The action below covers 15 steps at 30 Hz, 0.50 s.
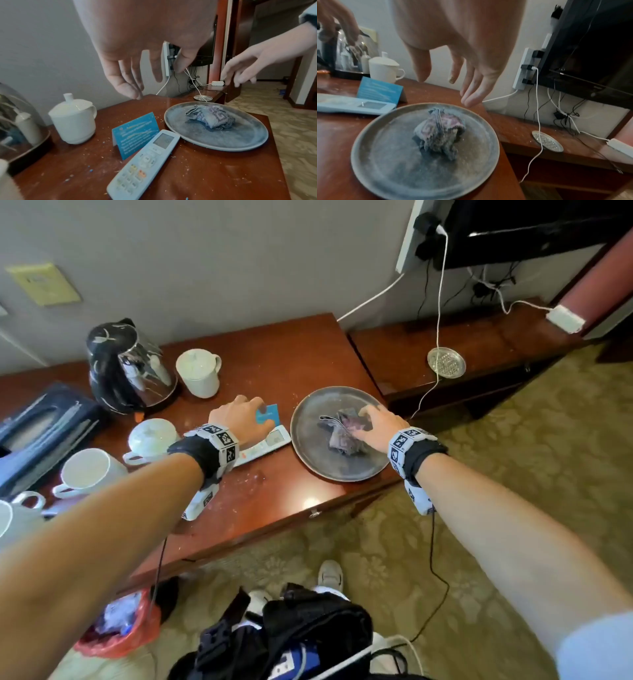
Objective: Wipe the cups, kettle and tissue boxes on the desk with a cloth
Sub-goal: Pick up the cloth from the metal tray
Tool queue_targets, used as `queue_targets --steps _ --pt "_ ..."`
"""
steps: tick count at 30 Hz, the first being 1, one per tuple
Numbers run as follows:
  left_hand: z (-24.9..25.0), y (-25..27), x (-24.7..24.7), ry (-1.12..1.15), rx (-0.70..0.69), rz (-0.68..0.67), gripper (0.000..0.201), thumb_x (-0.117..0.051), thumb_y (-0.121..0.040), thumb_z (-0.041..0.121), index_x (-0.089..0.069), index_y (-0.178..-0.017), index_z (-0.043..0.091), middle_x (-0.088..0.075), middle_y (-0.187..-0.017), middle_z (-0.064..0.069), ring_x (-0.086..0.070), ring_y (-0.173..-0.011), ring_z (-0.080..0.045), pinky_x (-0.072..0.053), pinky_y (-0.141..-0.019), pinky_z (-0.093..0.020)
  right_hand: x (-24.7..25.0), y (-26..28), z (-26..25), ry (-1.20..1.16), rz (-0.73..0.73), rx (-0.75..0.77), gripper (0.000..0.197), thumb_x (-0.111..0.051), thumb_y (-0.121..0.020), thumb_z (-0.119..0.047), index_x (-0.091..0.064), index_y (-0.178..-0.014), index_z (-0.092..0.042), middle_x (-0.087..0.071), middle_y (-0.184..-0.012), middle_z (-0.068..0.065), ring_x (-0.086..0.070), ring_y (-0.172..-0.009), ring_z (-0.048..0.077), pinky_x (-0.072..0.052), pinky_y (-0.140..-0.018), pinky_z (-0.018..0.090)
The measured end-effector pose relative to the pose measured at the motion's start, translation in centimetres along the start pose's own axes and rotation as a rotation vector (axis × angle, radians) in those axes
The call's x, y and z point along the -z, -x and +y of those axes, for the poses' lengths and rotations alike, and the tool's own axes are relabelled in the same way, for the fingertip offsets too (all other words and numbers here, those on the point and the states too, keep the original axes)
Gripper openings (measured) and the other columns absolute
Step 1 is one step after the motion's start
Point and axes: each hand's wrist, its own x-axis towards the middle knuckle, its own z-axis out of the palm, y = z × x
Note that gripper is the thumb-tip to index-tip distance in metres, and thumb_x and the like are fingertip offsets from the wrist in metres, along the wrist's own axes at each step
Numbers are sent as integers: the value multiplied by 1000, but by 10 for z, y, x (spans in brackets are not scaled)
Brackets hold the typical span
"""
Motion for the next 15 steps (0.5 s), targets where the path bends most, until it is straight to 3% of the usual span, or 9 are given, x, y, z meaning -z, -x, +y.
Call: queue_targets --steps 4,6,9,15 --pt "15 -21 -14 -19 54 -59 43 -48 -94 51 -52 -131 29 -51 -135 -6 -60 -109 -31 -44 -84 -38 -17 -28 22 37 -88 -33 56 -62 -92 -44 -42 -139 -22 -43 -144 7 -53 -122 29 -44 -93 38" --pt "19 -27 -21 -6 96 -76 43 -48 -93 51 -52 -131 30 -50 -136 -6 -59 -110 -31 -45 -86 -39 -27 -45 29 32 -119 -22 61 -63 -91 -45 -40 -142 -20 -41 -146 9 -48 -127 30 -43 -100 42" --pt "15 -36 -30 -12 168 -100 44 -48 -94 51 -51 -132 30 -48 -138 -5 -59 -112 -33 -45 -89 -40 -35 -69 31 38 -144 41 68 -61 -92 -48 -34 -148 -20 -34 -153 9 -37 -138 30 -36 -110 46" --pt "8 -40 -44 0 278 -116 42 -48 -94 52 -51 -130 31 -48 -140 -5 -59 -112 -31 -45 -90 -39 -53 -102 29 107 -232 151 75 -56 -94 -51 -22 -154 -21 -25 -158 12 -26 -143 32 -31 -112 48"
